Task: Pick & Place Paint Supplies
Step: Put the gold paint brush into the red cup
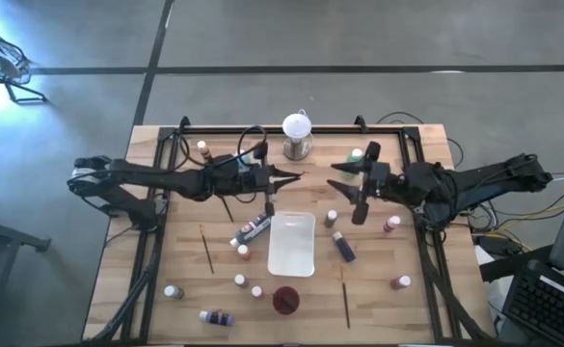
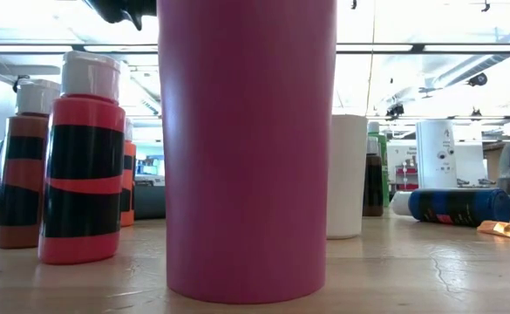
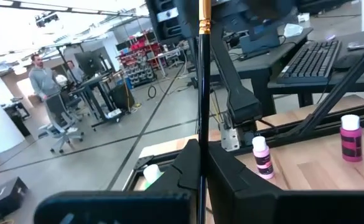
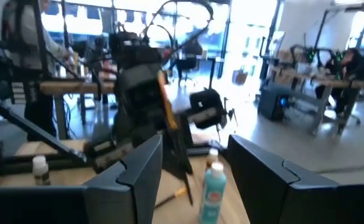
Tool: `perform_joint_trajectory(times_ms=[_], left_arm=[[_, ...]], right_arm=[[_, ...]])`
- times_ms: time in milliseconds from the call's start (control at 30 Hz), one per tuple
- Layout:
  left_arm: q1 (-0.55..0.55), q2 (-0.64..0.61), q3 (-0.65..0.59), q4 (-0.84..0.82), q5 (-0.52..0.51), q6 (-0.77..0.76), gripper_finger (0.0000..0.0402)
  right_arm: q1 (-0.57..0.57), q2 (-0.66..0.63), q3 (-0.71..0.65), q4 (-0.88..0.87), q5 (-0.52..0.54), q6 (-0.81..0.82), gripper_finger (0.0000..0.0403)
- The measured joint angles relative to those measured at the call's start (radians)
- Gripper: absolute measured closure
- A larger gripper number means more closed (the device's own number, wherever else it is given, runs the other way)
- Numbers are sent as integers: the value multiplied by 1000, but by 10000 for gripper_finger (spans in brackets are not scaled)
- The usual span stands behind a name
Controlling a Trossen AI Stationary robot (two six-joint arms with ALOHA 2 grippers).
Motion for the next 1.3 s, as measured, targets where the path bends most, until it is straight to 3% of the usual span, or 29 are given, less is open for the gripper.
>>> perform_joint_trajectory(times_ms=[700, 967, 1133, 1300], left_arm=[[0, 0, 2, -18, 14, -40, 390], [0, 1, 2, -24, 17, -41, 390], [0, 0, 2, -42, 17, -41, 390], [0, 0, 2, -49, 16, -66, 382]], right_arm=[[-46, 218, 152, 83, -44, -101, 268], [-50, 261, 177, 83, -41, -134, 320], [-52, 255, 174, 80, -38, -163, 384], [-51, 218, 173, 24, -39, -160, 394]])
